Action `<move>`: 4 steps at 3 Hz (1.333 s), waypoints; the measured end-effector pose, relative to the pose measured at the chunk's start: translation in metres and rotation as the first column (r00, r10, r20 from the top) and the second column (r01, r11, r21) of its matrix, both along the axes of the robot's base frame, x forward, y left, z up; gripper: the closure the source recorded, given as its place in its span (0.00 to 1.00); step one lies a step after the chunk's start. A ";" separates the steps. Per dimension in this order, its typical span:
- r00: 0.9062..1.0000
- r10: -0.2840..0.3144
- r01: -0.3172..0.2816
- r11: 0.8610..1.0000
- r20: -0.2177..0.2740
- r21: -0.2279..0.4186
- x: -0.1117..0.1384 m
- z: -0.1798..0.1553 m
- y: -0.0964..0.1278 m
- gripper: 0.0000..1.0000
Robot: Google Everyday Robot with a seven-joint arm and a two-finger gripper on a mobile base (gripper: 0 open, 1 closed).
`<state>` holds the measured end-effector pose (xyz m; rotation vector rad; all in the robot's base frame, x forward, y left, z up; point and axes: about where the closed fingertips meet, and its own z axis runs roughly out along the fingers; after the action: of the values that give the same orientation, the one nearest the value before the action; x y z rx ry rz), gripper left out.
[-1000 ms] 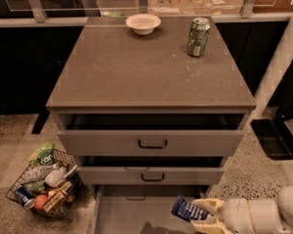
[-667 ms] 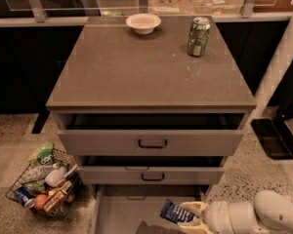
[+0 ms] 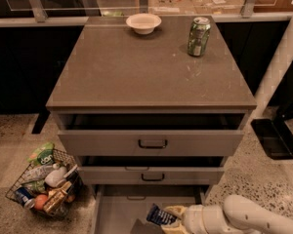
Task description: Place rxbar blueberry into bottom drawer
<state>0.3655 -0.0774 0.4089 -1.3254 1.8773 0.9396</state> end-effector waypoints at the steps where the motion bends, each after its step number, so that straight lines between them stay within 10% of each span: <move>1: 1.000 0.001 -0.001 1.000 -0.007 -0.029 0.012 -0.040 0.017 1.00; 4: 0.999 -0.009 0.008 1.000 -0.037 -0.026 0.023 -0.093 0.038 1.00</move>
Offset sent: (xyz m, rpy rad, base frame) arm 0.0363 0.0454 -0.1415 -0.0731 0.0775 -0.0398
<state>0.3882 -0.0392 0.3157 -1.3231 1.9277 0.9446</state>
